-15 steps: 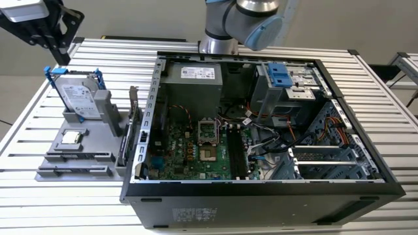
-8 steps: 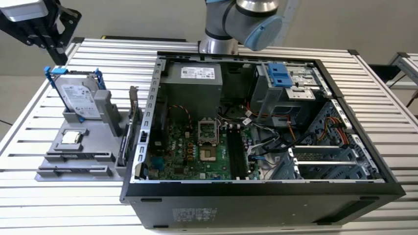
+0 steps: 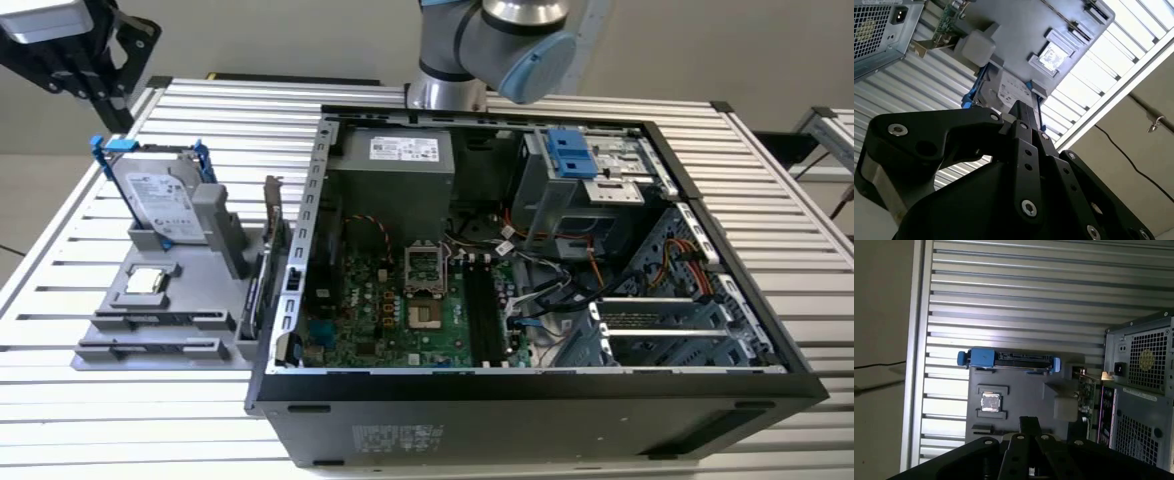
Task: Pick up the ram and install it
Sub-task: 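Reach for the ram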
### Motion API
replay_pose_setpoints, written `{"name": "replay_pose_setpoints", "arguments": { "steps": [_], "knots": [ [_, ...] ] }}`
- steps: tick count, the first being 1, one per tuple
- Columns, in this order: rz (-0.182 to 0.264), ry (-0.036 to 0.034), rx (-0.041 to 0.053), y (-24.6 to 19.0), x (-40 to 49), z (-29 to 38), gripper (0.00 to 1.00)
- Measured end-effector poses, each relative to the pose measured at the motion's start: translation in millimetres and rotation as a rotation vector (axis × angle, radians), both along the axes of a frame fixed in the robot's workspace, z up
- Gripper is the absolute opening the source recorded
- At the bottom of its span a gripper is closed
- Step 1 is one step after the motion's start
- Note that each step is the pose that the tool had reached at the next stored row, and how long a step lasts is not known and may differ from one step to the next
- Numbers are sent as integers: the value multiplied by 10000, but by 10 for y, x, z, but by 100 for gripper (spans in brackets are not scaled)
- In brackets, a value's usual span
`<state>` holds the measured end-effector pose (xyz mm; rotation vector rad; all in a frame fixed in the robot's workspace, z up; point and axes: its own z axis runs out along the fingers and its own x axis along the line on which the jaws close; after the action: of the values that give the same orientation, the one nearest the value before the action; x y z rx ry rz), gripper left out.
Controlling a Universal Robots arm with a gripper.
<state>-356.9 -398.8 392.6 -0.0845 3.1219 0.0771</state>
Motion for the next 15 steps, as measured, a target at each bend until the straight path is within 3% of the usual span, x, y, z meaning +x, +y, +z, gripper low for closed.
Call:
{"name": "replay_pose_setpoints", "arguments": {
  "steps": [6, 15],
  "knots": [
    [-1, 0, -1, -1, -6, 0, 0],
    [0, 0, 0, -50, -5, 0, 0]
  ]
}}
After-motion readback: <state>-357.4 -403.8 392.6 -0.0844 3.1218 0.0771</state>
